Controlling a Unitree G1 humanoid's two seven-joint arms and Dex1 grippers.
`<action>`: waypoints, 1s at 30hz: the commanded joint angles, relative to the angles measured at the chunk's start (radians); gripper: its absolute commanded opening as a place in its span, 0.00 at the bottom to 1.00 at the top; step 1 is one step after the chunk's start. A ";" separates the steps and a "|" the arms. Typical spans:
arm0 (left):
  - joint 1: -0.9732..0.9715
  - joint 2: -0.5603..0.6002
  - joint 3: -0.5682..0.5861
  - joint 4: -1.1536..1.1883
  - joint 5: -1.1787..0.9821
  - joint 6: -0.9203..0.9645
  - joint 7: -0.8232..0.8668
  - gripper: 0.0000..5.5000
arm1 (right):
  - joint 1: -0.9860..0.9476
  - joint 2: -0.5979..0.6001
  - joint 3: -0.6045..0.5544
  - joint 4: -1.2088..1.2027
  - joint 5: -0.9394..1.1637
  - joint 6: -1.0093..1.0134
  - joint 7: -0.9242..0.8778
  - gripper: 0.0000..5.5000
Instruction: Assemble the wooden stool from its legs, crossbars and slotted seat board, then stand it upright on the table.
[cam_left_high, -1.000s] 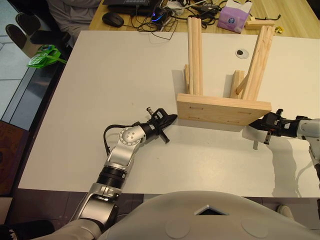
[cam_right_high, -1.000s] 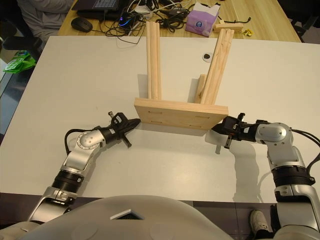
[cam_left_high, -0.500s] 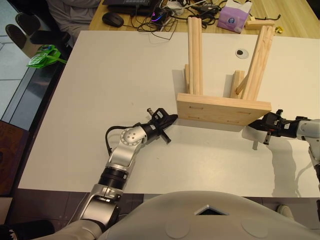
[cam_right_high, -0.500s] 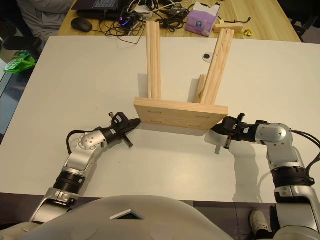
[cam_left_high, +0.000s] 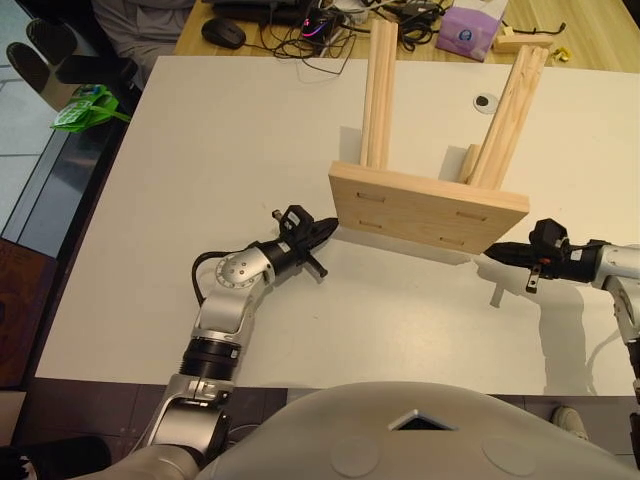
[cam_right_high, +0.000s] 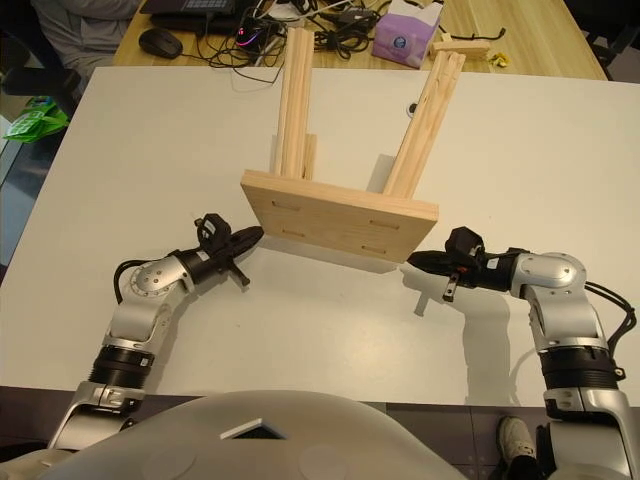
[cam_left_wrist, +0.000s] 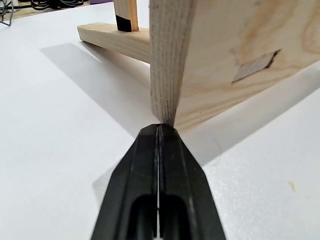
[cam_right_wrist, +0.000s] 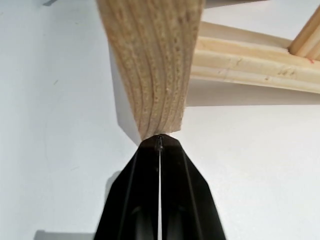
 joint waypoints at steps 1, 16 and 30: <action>-0.029 -0.024 -0.019 -0.132 -0.089 0.042 -0.068 0.00 | -0.011 0.037 -0.027 -0.132 0.121 0.091 0.019 0.00; -0.069 -0.028 0.070 -0.252 -0.231 0.138 -0.055 0.00 | -0.031 0.064 -0.170 -0.392 0.389 0.451 -0.027 0.00; -0.099 -0.021 0.107 -0.314 -0.299 0.183 -0.035 0.00 | -0.059 0.076 -0.227 -0.422 0.441 0.522 -0.037 0.00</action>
